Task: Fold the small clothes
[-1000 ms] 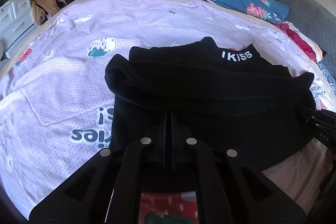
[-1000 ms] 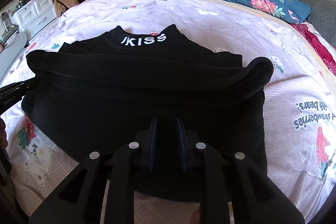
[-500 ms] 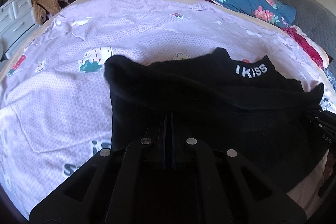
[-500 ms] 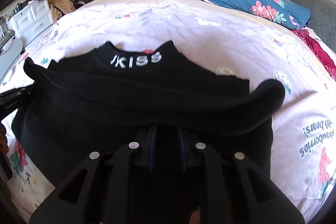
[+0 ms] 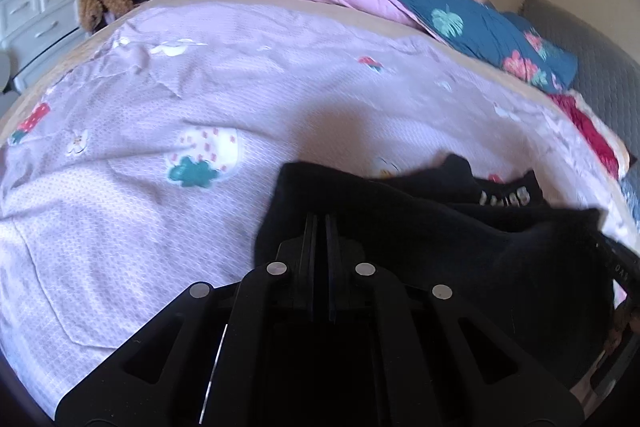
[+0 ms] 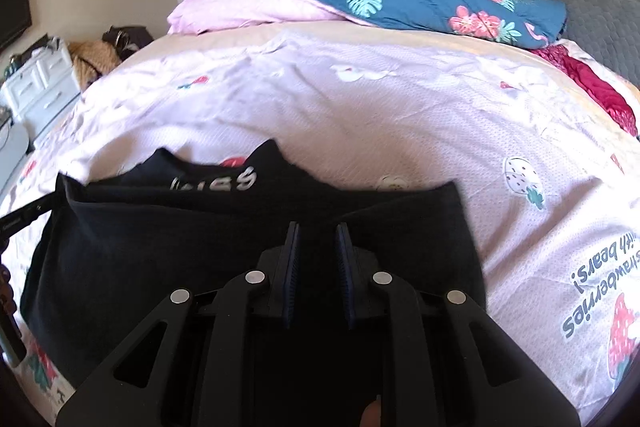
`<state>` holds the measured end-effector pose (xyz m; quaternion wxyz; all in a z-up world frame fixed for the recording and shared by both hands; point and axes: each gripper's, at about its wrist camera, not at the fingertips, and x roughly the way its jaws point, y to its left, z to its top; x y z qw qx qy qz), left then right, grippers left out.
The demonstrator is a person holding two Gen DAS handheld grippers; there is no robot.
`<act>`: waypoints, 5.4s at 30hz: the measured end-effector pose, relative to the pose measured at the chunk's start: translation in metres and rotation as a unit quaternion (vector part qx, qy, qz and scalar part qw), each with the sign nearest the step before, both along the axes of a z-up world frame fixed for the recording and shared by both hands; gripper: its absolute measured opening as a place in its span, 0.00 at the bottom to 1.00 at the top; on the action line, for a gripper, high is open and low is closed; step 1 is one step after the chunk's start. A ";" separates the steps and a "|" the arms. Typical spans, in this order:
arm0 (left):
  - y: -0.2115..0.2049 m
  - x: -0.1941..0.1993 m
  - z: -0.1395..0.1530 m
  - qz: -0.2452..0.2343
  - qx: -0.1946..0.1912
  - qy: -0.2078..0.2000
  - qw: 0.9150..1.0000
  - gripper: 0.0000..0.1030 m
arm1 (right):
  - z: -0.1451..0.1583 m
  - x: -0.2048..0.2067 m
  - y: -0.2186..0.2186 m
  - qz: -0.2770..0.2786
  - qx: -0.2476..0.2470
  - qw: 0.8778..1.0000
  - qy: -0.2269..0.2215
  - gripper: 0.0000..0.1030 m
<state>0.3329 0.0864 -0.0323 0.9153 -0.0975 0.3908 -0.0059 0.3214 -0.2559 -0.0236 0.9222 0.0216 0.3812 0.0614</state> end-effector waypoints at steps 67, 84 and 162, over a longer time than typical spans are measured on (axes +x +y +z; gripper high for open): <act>0.029 -0.044 0.016 0.080 0.009 -0.013 0.997 0.16 | 0.015 -0.026 -0.091 -0.096 0.051 0.994 -0.026 0.21; -0.012 -0.088 0.045 0.061 0.010 0.003 0.998 0.61 | 0.039 -0.113 -0.074 -0.058 0.034 0.996 -0.051 0.46; 0.020 -0.121 -0.026 0.046 -0.033 0.096 0.994 0.08 | -0.031 -0.135 -0.068 -0.090 0.035 0.993 0.072 0.22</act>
